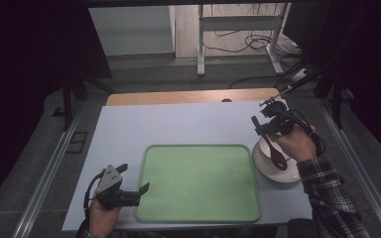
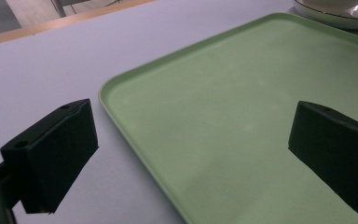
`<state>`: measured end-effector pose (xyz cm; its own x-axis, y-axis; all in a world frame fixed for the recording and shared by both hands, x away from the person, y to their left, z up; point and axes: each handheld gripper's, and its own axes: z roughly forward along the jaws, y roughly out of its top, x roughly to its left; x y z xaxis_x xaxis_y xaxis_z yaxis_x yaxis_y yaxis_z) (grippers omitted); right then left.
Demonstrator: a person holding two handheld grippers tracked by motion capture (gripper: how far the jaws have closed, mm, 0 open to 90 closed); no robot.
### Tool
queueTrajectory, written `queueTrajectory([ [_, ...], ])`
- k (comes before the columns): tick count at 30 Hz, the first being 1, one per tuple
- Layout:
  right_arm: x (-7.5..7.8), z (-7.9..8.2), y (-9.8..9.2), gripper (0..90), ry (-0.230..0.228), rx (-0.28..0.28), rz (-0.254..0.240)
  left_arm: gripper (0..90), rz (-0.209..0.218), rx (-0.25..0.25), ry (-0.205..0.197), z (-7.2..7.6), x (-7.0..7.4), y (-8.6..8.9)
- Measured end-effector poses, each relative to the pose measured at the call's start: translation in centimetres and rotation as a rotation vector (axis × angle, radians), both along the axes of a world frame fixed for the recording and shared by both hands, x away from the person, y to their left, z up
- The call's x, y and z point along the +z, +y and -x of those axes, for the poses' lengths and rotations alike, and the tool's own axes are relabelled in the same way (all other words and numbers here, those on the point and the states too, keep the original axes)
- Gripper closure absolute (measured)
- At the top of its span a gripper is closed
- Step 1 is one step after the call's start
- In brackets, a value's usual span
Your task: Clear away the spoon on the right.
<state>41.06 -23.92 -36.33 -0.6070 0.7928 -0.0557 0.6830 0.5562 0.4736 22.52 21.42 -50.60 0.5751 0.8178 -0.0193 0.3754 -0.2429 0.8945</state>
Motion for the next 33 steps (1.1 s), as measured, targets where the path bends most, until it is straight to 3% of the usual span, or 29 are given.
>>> queueTrajectory([
  [18,-1.9,1.4,3.5,77.5,0.080,0.077,0.019,1.1,0.001,-0.003,0.000,0.0,0.0,0.0],
  [33,-5.2,1.2,7.3,77.5,0.161,0.136,0.026,1.1,0.004,-0.003,-0.001,0.0,0.0,0.0],
])
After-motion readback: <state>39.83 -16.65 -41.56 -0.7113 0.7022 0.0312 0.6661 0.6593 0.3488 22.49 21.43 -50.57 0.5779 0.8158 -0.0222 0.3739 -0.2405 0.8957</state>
